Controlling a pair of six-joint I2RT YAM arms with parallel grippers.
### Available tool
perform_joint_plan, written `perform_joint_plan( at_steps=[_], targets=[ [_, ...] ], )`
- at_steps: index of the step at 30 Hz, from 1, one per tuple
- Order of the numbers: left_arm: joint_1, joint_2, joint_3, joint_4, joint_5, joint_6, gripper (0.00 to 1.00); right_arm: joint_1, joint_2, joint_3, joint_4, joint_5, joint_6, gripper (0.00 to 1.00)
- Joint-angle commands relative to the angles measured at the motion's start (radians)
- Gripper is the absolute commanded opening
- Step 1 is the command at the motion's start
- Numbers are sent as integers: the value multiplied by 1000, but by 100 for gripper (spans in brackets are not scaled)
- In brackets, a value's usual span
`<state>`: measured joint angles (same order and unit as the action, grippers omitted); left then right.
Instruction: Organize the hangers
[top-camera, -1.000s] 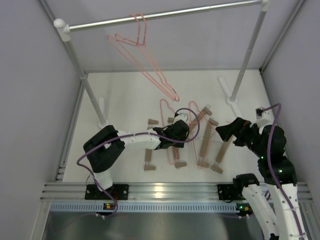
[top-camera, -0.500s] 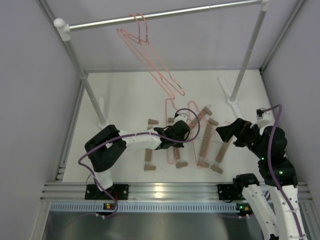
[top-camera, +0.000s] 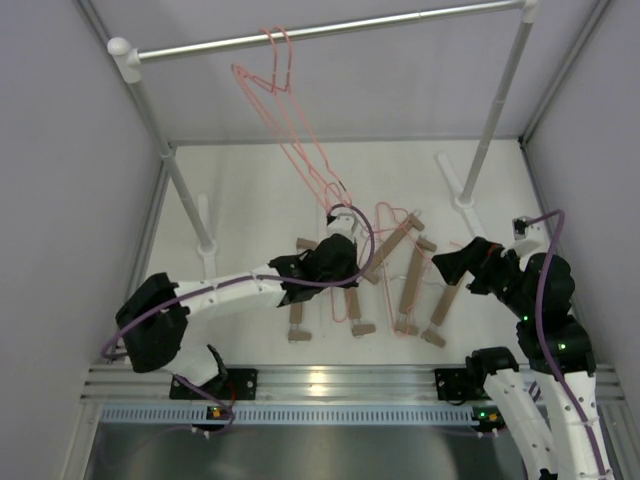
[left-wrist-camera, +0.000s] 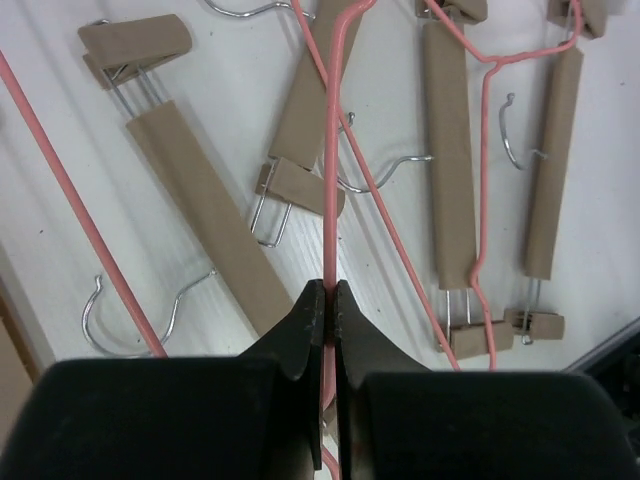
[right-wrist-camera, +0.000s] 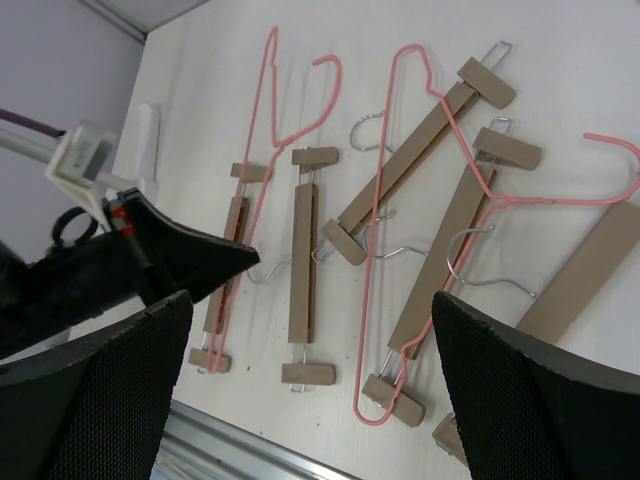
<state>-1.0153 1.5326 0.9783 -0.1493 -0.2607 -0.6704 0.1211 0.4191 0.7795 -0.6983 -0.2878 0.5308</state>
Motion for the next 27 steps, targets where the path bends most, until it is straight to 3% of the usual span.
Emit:
perform_joint_plan(
  at_steps=[1, 5, 9, 14, 20, 27],
  targets=[
    [0, -132, -78, 34, -28, -50, 0, -9, -8, 20, -17, 7, -20, 99],
    [0, -293, -217, 34, -29, -112, 0, -9, -5, 30, -20, 13, -28, 99],
    [0, -561, -377, 18, -77, -208, 0, -9, 0, 33, -20, 13, -29, 99],
    [1, -840, -477, -117, -167, -299, 0, -9, 7, 32, -18, 12, -29, 100],
    [0, -1174, -484, -262, -270, -380, 0, -8, 1, 29, -27, 6, -31, 99],
    [1, -1267, -429, -286, -311, -382, 0, -9, 14, 37, -30, 1, -32, 99]
  ],
)
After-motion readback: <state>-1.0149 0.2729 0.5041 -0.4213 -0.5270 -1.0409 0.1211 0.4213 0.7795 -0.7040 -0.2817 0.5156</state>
